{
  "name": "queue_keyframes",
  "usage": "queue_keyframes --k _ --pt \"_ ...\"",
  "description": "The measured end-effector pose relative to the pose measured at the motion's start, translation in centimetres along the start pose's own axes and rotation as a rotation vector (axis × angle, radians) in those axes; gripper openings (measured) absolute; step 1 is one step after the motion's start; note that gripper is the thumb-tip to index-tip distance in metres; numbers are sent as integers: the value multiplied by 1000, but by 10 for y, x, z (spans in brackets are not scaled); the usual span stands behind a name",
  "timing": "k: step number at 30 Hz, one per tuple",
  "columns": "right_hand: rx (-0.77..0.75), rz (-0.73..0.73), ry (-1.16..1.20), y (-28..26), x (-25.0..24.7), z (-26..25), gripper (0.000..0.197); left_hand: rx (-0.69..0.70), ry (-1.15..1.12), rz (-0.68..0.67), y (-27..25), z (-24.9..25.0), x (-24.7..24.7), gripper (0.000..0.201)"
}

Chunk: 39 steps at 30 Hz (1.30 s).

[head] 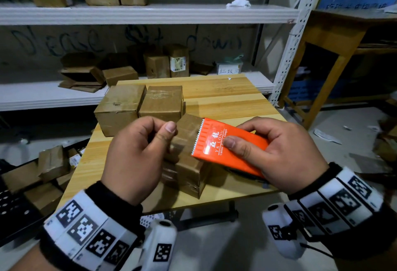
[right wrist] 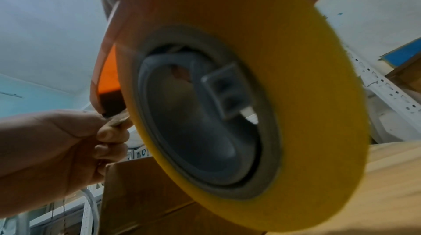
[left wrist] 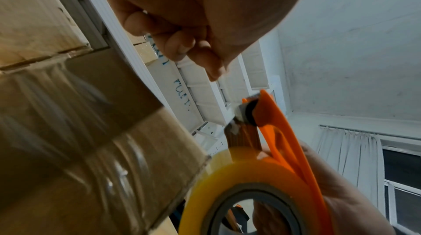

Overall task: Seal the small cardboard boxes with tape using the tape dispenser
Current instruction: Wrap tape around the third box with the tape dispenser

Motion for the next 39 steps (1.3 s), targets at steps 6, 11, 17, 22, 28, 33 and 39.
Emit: queue_keyframes --k 6,11,17,22,28,33,39 --pt "-1 6 -26 -1 -1 5 61 23 32 10 0 1 -2 19" --pt "-1 -1 -42 0 -1 7 59 4 30 -6 0 -1 -1 19" --pt "34 28 -5 -2 -9 18 58 -18 63 43 13 -9 -21 22" --pt "42 7 7 -3 -8 16 47 -41 62 27 13 -16 -21 21" --pt "35 -13 -11 -4 -10 21 57 -49 67 75 17 -21 -30 24" --pt "20 -45 -63 -3 -12 25 55 -74 112 69 17 -25 -33 27" --pt "9 -58 -88 -2 -13 30 58 -79 103 60 18 -28 -29 25"
Point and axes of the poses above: each hand's wrist, its own y-axis towards the middle knuckle, its own x-axis out of the palm, z = x × y, the point moved 9 cm from there along y, towards the middle knuckle, and after that the axes turned 9 degrees about -x, right-handed, at the moved point
